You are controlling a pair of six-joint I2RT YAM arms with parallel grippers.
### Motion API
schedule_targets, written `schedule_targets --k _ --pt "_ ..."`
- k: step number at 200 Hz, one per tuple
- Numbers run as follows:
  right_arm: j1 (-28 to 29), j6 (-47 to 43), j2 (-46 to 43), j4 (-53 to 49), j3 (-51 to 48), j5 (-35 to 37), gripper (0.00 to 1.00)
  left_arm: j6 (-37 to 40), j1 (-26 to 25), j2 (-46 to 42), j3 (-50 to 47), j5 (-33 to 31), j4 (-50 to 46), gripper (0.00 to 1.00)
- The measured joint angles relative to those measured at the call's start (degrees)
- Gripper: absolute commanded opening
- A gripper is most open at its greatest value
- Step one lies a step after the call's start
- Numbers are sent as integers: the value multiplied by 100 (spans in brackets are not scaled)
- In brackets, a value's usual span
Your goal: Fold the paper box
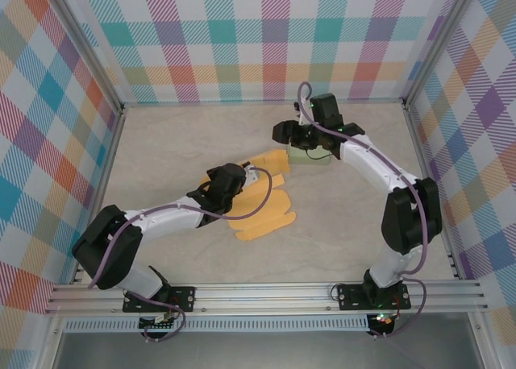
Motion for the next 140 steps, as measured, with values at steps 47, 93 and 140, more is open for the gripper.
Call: schedule_targets --k 47,93,140 --pt "50 63 581 -83 92 -258 57 269 -72 332 0 -201 396 0" --pt "166 59 970 -177 273 -354 56 516 -72 348 -70 -317 927 0" --pt "280 103 1215 -210 542 -422 46 730 -72 509 -199 -385 1392 0"
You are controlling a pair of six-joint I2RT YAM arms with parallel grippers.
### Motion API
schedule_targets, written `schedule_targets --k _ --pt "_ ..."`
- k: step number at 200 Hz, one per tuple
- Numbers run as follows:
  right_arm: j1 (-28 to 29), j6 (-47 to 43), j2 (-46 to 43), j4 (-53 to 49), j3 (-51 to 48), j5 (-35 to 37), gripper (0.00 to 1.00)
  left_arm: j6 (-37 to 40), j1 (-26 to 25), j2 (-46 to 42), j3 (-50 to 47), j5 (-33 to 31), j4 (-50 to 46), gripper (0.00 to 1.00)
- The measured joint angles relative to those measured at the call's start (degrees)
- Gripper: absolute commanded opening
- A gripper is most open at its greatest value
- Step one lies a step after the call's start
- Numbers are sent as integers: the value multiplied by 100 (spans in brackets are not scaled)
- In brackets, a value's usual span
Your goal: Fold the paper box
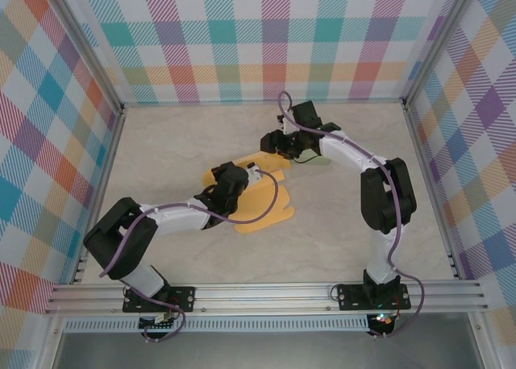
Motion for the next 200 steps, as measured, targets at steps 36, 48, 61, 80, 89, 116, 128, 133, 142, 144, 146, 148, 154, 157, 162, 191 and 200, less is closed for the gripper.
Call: schedule_targets --k 36,48,61,80,89,116,128,133,142,144,146,148,154,157,162,191,200 --pt "9 232 0 282 -225 -59 39 79 -4 306 -13 -116 400 0" --pt "11 328 0 398 -374 -87 38 138 -17 393 -55 -175 621 0" --pt "11 437 0 529 -544 -133 38 236 -44 501 -105 -225 894 0" --pt "9 625 0 750 -782 -192 36 409 -105 684 -197 -332 1226 0" --pt "9 695 -2 876 -892 -203 33 496 -140 798 -225 -389 1392 0" --pt "-7 772 -76 1095 -1123 -168 31 774 -254 1075 -365 -538 2011 0" --pt "-7 769 -160 1099 -1204 -118 37 859 -302 1137 -407 -586 2245 0" --pt "-7 756 -210 1097 -1248 -76 40 901 -323 1150 -417 -592 2306 0" --pt "-7 726 -321 1084 -1344 4 43 940 -363 1158 -431 -605 2417 0" --pt "-7 739 -348 1082 -1366 28 43 946 -372 1158 -433 -608 2437 0" --pt "-7 726 -382 1078 -1397 59 44 953 -382 1158 -433 -608 2463 0" --pt "-7 702 -415 1073 -1429 72 45 966 -393 1158 -435 -605 2492 0" --pt "-4 688 -546 1064 -1547 166 45 981 -424 1158 -437 -605 2566 0" --pt "-4 684 -608 1047 -1602 210 46 990 -444 1158 -437 -603 2597 0" --pt "-4 664 -726 1027 -1700 289 46 1014 -468 1158 -442 -603 2664 0" --pt "-35 597 -1587 896 -2380 813 46 1095 -520 1158 -549 -608 3025 0" --pt "-66 592 -1847 887 -2583 962 46 1119 -520 1158 -588 -625 3136 0"
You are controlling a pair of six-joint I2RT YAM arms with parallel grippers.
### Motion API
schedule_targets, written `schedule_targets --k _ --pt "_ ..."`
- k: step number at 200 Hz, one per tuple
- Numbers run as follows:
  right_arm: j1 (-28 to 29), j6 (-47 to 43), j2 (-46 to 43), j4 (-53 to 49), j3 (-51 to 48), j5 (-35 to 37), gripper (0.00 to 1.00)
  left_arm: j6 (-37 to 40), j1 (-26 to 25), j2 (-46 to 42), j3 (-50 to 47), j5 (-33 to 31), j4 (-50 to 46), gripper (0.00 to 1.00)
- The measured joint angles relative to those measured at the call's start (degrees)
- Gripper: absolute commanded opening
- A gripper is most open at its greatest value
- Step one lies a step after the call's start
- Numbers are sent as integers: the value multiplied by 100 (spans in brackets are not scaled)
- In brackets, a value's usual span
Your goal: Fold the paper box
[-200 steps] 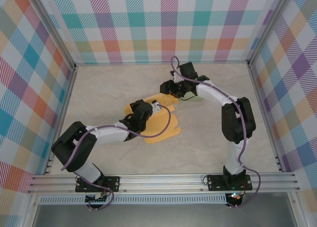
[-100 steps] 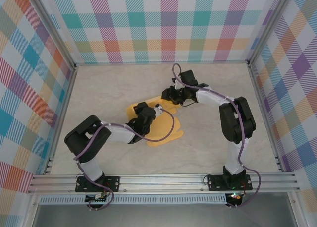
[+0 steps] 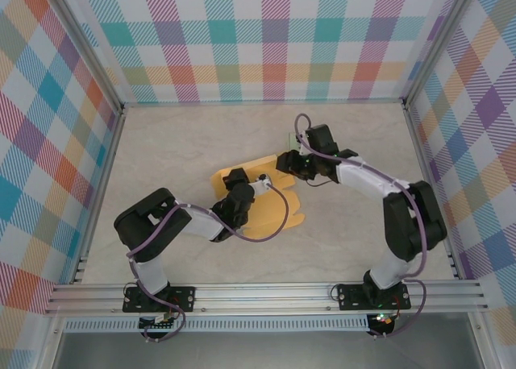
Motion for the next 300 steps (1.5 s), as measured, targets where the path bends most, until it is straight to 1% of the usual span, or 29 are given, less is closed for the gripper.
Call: schedule_targets --k 25,58,101,123,145,189,207,225,239,270,300 --pt "-96 2 -487 -9 -514 332 45 107 0 11 -35 -11 229 0" --pt "-212 -9 -542 44 -1019 573 42 140 -33 125 -35 -20 466 0" --pt "-221 -24 44 466 -1126 719 39 142 -70 155 -37 -20 476 0" --pt "-221 -17 391 754 -1126 739 43 144 -72 157 -37 -17 476 0" --pt "-221 -15 586 1001 -1126 787 43 142 -72 160 -37 -17 476 0" --pt "-221 -11 695 1515 -1126 713 43 144 -72 197 -37 -17 474 0" --pt "-221 -9 789 1762 -1126 632 41 142 -72 197 -37 -17 474 0" --pt "-221 20 925 1958 -1126 546 36 142 -72 197 -37 -17 474 0" --pt "-221 76 979 2041 -1126 476 35 142 -72 197 -37 -17 472 0" --pt "-221 195 920 2205 -1156 369 35 142 -72 264 0 -50 474 0" --pt "-221 391 684 2369 -1394 306 36 140 -72 382 90 -63 472 0"
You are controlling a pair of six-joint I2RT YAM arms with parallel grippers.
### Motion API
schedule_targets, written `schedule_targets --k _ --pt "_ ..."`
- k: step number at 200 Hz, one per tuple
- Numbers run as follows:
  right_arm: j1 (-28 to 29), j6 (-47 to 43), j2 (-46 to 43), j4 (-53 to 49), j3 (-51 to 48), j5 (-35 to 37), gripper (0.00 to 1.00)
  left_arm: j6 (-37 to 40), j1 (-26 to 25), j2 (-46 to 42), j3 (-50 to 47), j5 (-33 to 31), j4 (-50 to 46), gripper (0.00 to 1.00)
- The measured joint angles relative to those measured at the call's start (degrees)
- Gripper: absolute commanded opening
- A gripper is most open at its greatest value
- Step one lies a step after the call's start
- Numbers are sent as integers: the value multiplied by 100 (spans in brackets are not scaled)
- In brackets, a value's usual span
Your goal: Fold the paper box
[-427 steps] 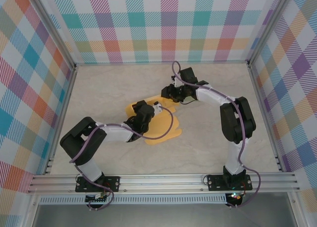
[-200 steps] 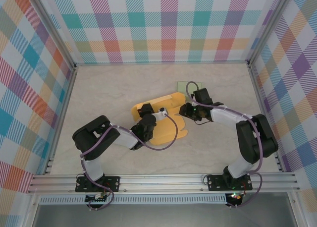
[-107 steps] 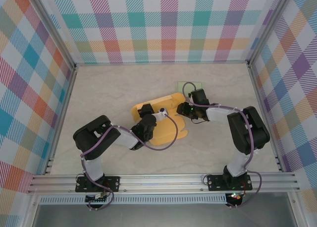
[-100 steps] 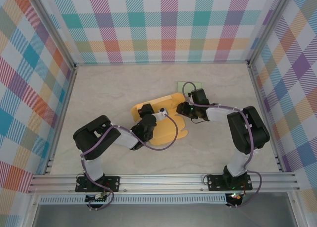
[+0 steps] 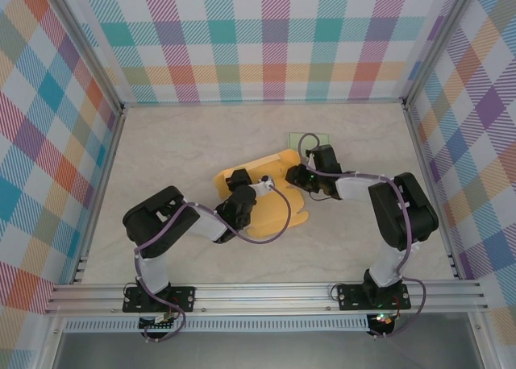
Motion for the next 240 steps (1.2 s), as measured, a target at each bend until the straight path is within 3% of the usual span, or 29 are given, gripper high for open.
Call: schedule_targets --k 123,168,194,240 --pt "212 372 -444 304 -190 210 40 2 -2 210 216 2 -2 0" --pt "212 542 50 649 -190 -35 29 9 -2 225 216 22 4 0" --pt "223 538 57 634 -188 -201 37 177 -2 363 214 26 166 0" --pt "-177 188 -748 -79 -258 -428 39 490 -2 452 212 208 522 0"
